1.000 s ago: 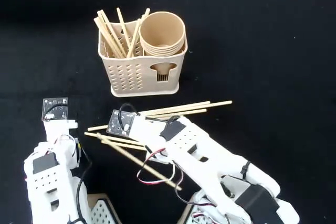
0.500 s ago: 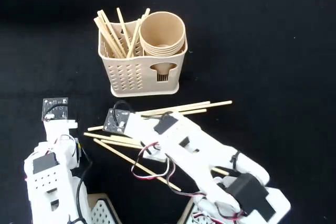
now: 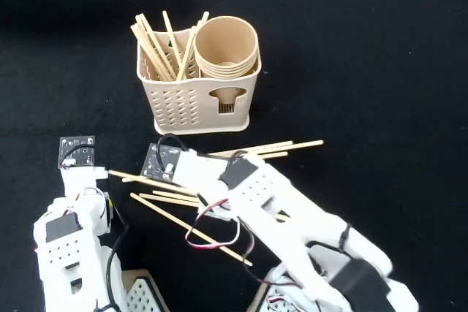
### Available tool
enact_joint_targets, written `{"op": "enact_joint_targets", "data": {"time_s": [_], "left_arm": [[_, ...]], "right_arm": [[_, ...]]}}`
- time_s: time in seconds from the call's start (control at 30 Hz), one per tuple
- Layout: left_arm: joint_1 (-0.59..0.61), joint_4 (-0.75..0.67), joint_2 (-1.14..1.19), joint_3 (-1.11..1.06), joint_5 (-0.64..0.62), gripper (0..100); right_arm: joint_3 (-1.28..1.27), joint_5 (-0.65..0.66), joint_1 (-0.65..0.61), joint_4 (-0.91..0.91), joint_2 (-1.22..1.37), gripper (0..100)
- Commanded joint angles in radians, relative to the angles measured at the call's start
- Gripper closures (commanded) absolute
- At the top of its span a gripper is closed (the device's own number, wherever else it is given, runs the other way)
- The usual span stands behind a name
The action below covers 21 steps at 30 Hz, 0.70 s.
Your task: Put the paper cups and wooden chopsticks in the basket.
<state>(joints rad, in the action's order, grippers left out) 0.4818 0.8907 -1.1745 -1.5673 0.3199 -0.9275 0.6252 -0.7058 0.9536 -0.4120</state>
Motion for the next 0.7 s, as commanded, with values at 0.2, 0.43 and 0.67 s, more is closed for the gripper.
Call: {"op": "enact_joint_targets", "data": {"time_s": [0.2, 0.43, 0.67], "left_arm": [[0.007, -0.021, 0.002, -0.002, 0.005, 88], [0.007, -0.021, 0.002, -0.002, 0.005, 88], [0.007, -0.021, 0.002, -0.002, 0.005, 88]], "right_arm": [[0.206, -0.011, 0.000, 0.026, -0.153, 98.6], [0.351, -0.107, 0.023, 0.026, -0.185, 98.6], [0.450, -0.186, 0.032, 0.026, -0.278, 98.6]]}}
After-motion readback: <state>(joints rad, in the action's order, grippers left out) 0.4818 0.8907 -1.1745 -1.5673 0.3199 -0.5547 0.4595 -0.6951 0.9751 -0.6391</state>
